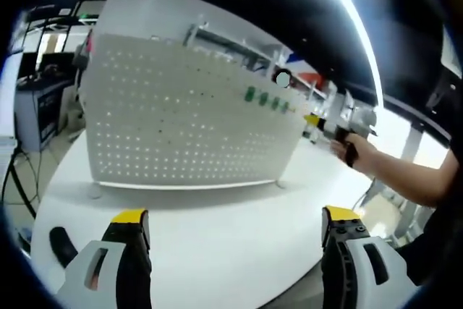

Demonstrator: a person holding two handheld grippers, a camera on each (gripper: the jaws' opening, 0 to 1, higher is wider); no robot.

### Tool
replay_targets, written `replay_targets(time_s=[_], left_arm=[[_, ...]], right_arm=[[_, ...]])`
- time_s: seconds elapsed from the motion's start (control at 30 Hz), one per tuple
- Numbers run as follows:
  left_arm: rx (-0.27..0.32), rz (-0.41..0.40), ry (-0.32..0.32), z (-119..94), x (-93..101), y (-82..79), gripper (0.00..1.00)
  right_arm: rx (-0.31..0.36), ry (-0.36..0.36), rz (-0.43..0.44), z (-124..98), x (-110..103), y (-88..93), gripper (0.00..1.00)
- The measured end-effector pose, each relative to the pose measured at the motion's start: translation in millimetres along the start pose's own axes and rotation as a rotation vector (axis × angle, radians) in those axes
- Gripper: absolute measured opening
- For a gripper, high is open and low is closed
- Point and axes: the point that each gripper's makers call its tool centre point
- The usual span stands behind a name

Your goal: Insert the hook assembly into the mounting plate slot until the hook locks in place.

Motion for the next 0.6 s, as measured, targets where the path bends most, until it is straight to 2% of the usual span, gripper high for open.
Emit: replay_targets(time_s=[0.33,0.6], left_arm=[[-0.003,0.009,-0.005,-4,-0.2,0.8,1.0],[-0.006,0.02,0.0,-5,2.6,-0.1,1.0]], right_arm=[[-0.109,-0.041,0.014,-41,-26,46.4,0.69],[-0.156,-0.089,0.013,-72,-50,65.5,0.79]])
Point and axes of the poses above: the point that each gripper's makers call its tool centre point, and the gripper's own axes: z roughly forward along the fingers, x roughly to its right, y roughly out of its underside, and after that the axes turned 8 degrees about z, right-handed
